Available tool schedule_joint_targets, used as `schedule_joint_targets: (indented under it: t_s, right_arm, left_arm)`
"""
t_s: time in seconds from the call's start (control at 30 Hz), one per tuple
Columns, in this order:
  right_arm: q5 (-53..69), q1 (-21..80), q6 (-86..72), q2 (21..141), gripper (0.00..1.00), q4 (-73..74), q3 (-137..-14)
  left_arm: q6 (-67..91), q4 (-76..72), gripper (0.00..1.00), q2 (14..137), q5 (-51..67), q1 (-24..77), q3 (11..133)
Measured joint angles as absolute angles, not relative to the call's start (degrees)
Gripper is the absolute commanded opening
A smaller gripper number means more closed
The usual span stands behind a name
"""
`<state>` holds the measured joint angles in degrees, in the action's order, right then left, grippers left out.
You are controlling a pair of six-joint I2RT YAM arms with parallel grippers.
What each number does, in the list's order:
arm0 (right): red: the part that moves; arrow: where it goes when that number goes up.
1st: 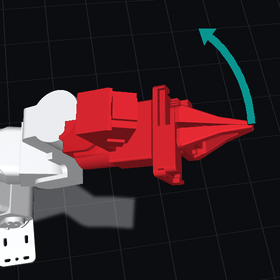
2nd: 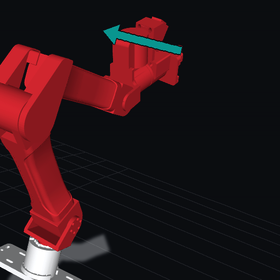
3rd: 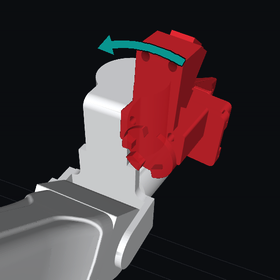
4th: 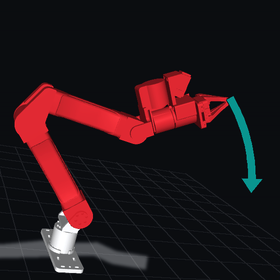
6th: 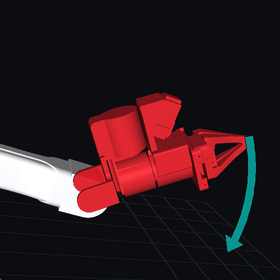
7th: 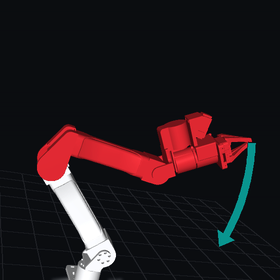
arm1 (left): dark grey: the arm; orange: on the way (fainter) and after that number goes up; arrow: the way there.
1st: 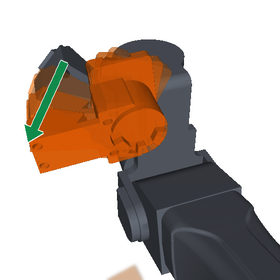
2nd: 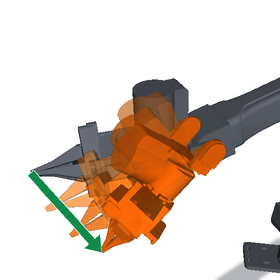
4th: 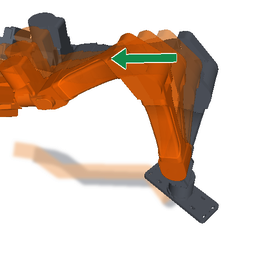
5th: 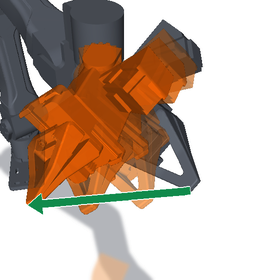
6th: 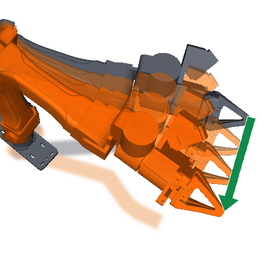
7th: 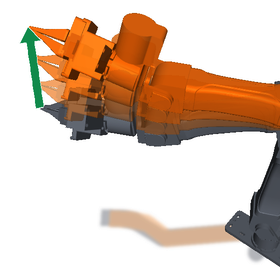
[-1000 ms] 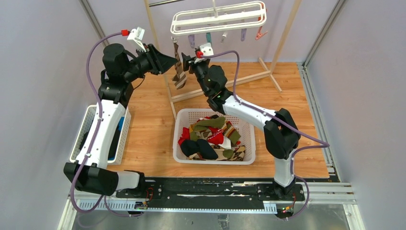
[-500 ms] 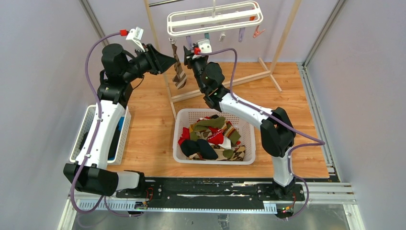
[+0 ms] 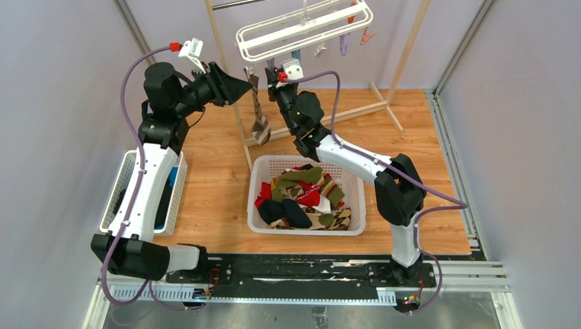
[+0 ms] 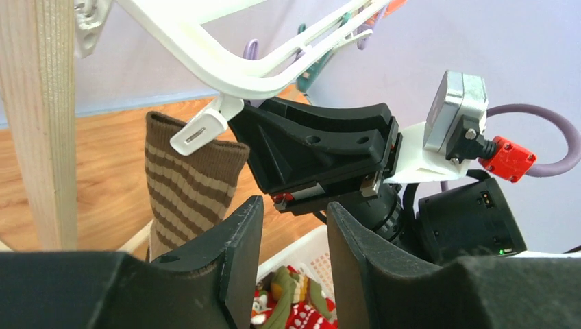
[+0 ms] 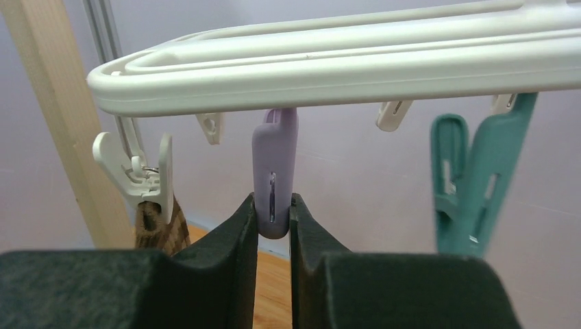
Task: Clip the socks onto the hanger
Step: Open the clamp at the hanger.
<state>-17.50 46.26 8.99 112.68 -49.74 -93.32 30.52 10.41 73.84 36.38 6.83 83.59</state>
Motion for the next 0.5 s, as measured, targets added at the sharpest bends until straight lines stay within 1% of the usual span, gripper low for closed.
schedule_joint_targets:
  t_s: [0.13, 0.23, 0.5]
  right_arm:
    - [-14.98, 46.24, 8.32, 110.65, 0.00, -48.93, -91.15]
    - [-12.69, 46.24, 6.79, 108.62, 0.00, -46.48, -90.78]
    - [-10.70, 46.24, 1.23, 104.49, 0.00, -36.97, -91.37]
  left_arm:
    - [31.79, 9.47, 0.54, 73.58, 37.23, 6.83, 83.09]
    - [33.21, 8.49, 0.58, 73.45, 38.22, 6.83, 82.72]
    - [36.73, 5.78, 0.61, 73.43, 40.18, 6.92, 82.59]
